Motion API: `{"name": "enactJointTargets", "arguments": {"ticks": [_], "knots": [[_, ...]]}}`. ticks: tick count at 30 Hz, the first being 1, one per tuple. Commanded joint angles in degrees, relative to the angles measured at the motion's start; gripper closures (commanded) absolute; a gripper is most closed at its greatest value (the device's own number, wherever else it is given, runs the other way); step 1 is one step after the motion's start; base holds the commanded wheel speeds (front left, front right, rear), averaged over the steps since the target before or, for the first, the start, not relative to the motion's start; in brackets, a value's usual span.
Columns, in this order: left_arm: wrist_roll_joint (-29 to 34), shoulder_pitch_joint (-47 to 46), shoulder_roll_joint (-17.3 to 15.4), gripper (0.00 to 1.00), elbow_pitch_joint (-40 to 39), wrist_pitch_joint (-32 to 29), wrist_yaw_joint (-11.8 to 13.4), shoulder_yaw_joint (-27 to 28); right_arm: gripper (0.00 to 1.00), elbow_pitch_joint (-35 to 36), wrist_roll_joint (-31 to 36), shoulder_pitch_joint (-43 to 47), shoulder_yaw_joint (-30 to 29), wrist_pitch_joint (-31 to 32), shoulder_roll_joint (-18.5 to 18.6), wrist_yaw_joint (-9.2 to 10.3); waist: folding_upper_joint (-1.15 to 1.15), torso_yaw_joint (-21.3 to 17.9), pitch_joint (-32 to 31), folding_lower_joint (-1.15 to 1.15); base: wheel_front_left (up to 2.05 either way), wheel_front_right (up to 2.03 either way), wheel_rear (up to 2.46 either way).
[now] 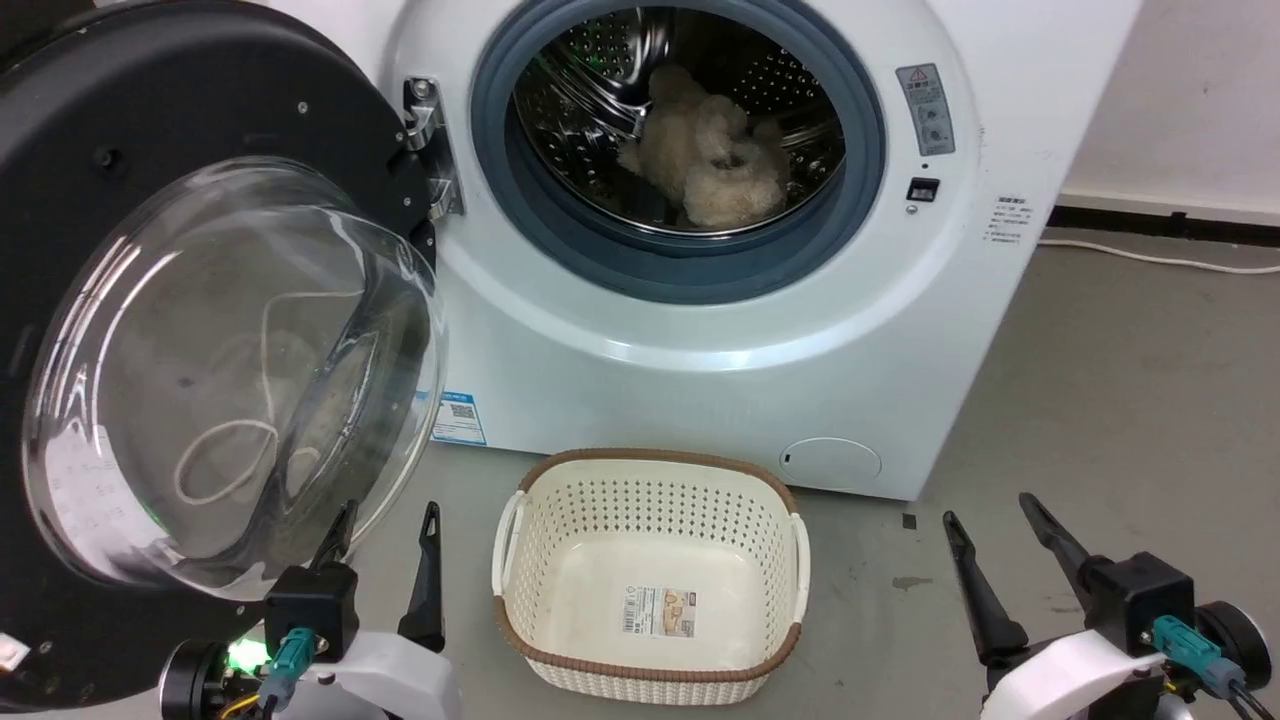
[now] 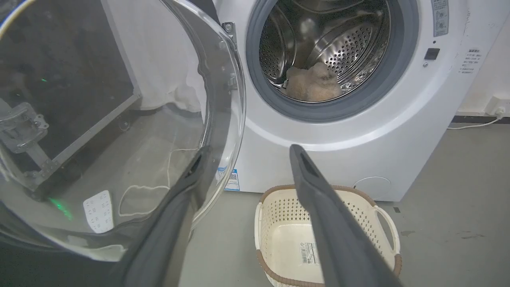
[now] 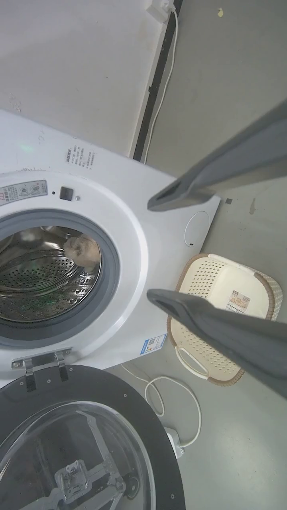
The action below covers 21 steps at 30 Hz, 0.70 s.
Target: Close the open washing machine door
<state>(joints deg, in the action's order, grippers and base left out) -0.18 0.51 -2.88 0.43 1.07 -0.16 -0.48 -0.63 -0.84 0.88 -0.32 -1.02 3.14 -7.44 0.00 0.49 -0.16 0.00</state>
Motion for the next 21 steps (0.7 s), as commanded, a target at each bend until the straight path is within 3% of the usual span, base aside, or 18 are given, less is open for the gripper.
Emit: {"name": "enactJointTargets", "arguments": {"ticks": [1, 21], "knots": [[-0.3, 0.1, 0.0, 0.0, 0.0, 0.6, 0.0, 0.0, 0.0, -0.2, -0.5, 0.4, -0.1, -0.7, 0.0, 0.0, 0.0, 0.3, -0.1, 0.0, 0.0, 0.0, 0.0], [-0.8, 1.9, -0.2, 0.0, -1.1, 3.2, 0.8, 0.7, 0.0, -2.5, -0.9, -0.5, 3.8, -3.3, 0.2, -0.01, 0.0, 7.6, -0.7, 0.0, 0.0, 0.0, 0.0]]}}
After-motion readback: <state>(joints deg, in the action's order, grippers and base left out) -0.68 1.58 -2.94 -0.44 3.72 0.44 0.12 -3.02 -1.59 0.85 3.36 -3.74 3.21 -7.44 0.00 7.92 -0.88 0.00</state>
